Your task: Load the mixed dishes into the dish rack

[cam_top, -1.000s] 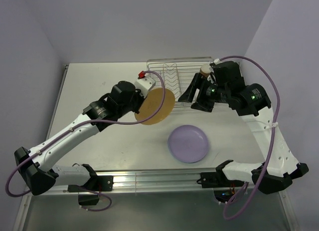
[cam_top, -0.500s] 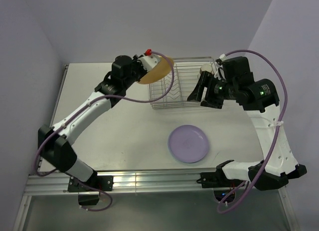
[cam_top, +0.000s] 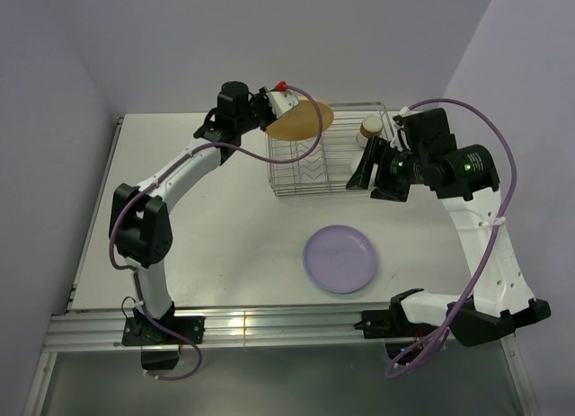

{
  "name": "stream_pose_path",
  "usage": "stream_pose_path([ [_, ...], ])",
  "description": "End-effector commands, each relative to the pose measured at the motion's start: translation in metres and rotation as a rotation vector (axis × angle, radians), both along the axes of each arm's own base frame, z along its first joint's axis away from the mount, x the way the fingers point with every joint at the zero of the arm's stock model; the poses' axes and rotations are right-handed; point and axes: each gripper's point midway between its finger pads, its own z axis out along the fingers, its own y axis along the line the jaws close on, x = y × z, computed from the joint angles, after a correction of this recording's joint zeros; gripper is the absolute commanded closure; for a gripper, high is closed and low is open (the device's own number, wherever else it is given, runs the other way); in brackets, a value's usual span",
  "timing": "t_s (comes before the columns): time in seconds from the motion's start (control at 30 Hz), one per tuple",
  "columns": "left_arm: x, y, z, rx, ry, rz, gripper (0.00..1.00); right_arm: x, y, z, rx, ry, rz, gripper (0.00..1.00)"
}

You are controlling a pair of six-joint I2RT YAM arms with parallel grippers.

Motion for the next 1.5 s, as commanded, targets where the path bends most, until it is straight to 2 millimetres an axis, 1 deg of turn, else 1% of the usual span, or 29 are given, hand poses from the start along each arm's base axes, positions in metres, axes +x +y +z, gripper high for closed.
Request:
stream_pose_path([
  [0.0,0.012,-0.013,0.068,-0.098,-0.179,-0.102,1.00,-0.009,-0.016,-0.007,-0.057,0.037,-0.016,0.27],
  [0.13,0.026,-0.018,0.065,-0.115,-0.187,-0.132,1.00,-0.005,-0.024,-0.004,-0.061,0.038,-0.035,0.27],
  [0.27,0.034,-0.020,0.054,-0.112,-0.168,-0.159,1.00,0.000,-0.031,-0.005,-0.056,0.044,-0.056,0.27],
  [0.37,0.038,-0.018,0.046,-0.112,-0.157,-0.180,1.00,0.003,-0.037,-0.006,-0.052,0.049,-0.076,0.27],
  [0.43,0.043,-0.011,0.045,-0.133,-0.146,-0.179,1.00,0.005,-0.038,-0.007,-0.053,0.053,-0.081,0.27],
  [0.5,0.046,-0.009,0.043,-0.142,-0.146,-0.177,1.00,0.007,-0.041,-0.011,-0.055,0.069,-0.092,0.27],
  [0.63,0.054,-0.012,0.036,-0.164,-0.137,-0.190,1.00,0.012,-0.041,-0.012,-0.049,0.082,-0.103,0.27],
  [0.7,0.058,-0.013,0.037,-0.183,-0.139,-0.182,1.00,0.013,-0.042,-0.011,-0.047,0.079,-0.107,0.27],
  [0.77,0.064,-0.016,0.032,-0.214,-0.123,-0.171,1.00,0.017,-0.043,-0.011,-0.045,0.082,-0.115,0.27],
  [0.83,0.063,-0.020,0.031,-0.225,-0.118,-0.175,1.00,0.017,-0.043,-0.011,-0.045,0.085,-0.120,0.27],
  [0.97,0.063,-0.025,0.020,-0.238,-0.095,-0.175,1.00,0.022,-0.044,-0.009,-0.041,0.085,-0.130,0.27],
  [1.13,0.065,-0.026,0.006,-0.239,-0.066,-0.169,1.00,0.025,-0.045,-0.009,-0.038,0.088,-0.138,0.27],
  [1.43,0.069,-0.028,-0.009,-0.254,-0.043,-0.146,1.00,0.024,-0.047,-0.012,-0.039,0.099,-0.156,0.27],
  [1.47,0.069,-0.028,-0.013,-0.250,-0.036,-0.139,1.00,0.024,-0.047,-0.011,-0.038,0.099,-0.160,0.27],
])
